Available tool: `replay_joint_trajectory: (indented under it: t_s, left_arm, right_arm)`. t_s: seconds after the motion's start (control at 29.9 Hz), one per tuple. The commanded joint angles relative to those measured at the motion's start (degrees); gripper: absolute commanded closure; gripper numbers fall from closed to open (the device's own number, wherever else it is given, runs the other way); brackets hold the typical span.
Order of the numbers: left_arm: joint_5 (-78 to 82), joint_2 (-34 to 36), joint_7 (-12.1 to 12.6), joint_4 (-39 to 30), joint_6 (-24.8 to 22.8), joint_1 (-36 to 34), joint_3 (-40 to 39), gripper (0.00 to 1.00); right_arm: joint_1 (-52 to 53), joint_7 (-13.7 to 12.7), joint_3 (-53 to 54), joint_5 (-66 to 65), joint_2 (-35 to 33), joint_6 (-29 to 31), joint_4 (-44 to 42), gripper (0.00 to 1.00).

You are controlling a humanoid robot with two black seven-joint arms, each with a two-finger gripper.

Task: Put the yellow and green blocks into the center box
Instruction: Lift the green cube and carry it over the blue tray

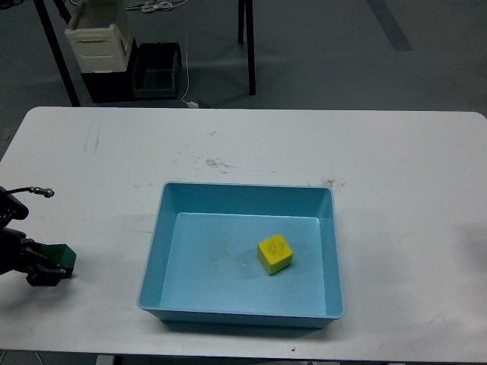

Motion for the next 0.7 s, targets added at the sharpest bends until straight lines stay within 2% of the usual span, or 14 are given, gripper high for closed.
replay_joint_trajectory:
  t_s: [0.0, 0.3, 0.47, 0.67]
  left_arm:
    - [-1.9, 0.6, 0.0, 0.0, 0.0, -1.4, -0.9, 0.48]
    - [-18.8, 5.3, 0.0, -3.1, 0.0, -14.8, -1.8, 0.48]
    - [-28.7, 5.4, 0.0, -10.8, 0.0, -18.7, -2.2, 0.50]
    - [-29.0, 2.5, 0.0, -17.4, 0.0, -22.2, -1.9, 0.51]
  right_arm:
    - [0.0, 0.0, 0.0, 0.0, 0.0, 0.0, 0.0, 0.00]
    - [-0.1, 0.0, 0.1, 0.0, 0.0, -0.6, -0.1, 0.00]
    - [-0.7, 0.0, -0.2, 0.0, 0.0, -1.4, -0.5, 0.00]
    - [-0.9, 0.0, -0.2, 0.0, 0.2, -1.4, -1.1, 0.00]
